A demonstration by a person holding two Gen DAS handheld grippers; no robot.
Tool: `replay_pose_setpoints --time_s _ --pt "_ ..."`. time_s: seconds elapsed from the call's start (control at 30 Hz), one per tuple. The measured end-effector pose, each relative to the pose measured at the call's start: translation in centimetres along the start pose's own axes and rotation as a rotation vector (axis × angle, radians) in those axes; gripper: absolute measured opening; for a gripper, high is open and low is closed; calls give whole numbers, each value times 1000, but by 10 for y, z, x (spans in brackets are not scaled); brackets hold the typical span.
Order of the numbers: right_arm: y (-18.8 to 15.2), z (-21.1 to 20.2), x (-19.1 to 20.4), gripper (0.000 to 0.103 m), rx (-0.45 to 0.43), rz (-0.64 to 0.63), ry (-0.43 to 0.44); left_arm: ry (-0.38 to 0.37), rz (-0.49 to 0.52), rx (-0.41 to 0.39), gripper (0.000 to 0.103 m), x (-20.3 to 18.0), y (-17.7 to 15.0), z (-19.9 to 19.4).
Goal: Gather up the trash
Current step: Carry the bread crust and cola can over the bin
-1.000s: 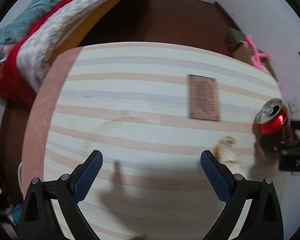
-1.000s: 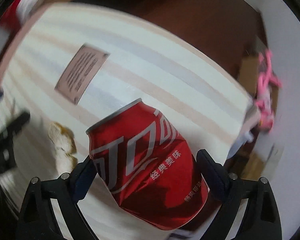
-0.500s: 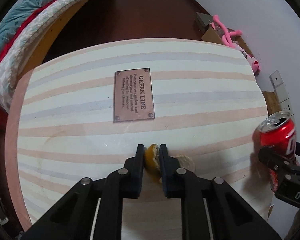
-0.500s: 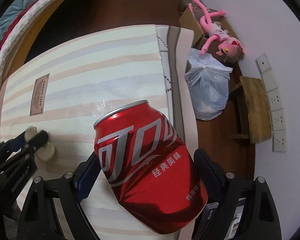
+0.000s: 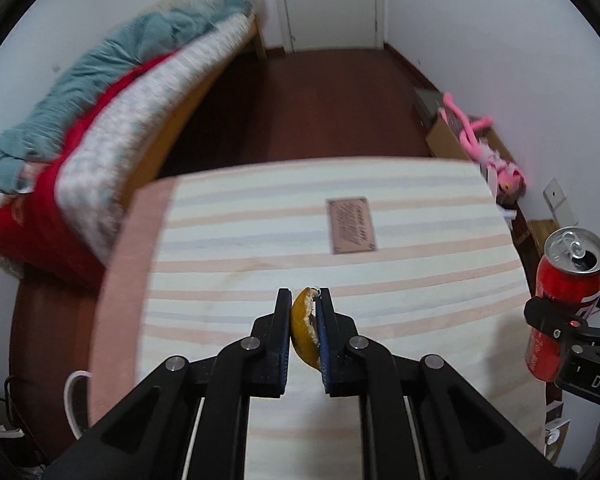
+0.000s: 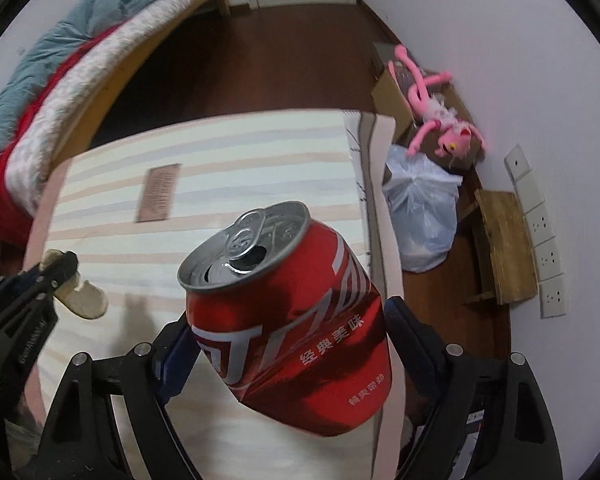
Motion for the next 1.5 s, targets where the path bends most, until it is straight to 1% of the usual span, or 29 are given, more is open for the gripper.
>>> replay_pose_setpoints --time_s 0.1,0.23,0.47,0.6,0.67,0.73,0.87,0.97,1.03,1.13,1.2,1.33,1.37,1.5 --pt "-6 -26 19 88 -26 2 53 15 -25 -42 9 25 -1 -35" --pt "-16 -63 51 87 -61 -4 131 35 -60 -88 9 65 -13 -86" --pt "-35 -136 136 87 -128 -51 266 74 -155 -175 9 154 -29 -163" --pt "-44 -174 201 87 -155 -96 344 96 -182 -187 9 205 -43 -194" --pt "-50 -189 233 87 -164 -123 376 122 -197 -197 9 232 -51 -207" --pt "-60 -203 275 87 -166 -159 420 148 -230 -203 9 264 -61 -217" --pt "-78 -213 345 86 -142 -228 488 196 -301 -194 9 319 -85 -224" --pt "-93 -211 405 86 -109 -287 529 231 -357 -161 9 361 -106 -218" --pt "-105 -201 445 86 -74 -321 551 252 -391 -131 9 389 -122 -211" --pt "-122 -178 500 86 -18 -368 574 275 -458 -67 9 432 -152 -189" --pt "-132 -157 531 86 20 -397 577 276 -502 -28 9 454 -170 -174" --pt "-154 -108 584 85 117 -429 578 250 -604 80 9 501 -211 -131" --pt "-163 -91 602 85 153 -443 572 240 -623 98 9 507 -219 -124" --pt "-188 -38 639 85 259 -466 547 165 -713 209 9 535 -255 -77"
Point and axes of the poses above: each gripper's, at about its wrist camera, not at the fingertips, and z roughly the way its jaws point, x to its left, y to its top, the point moved 6 cm from there along z, roughly the way its jaws point, and after that the axes turned 5 degrees about -x, right-handed, at the moved point
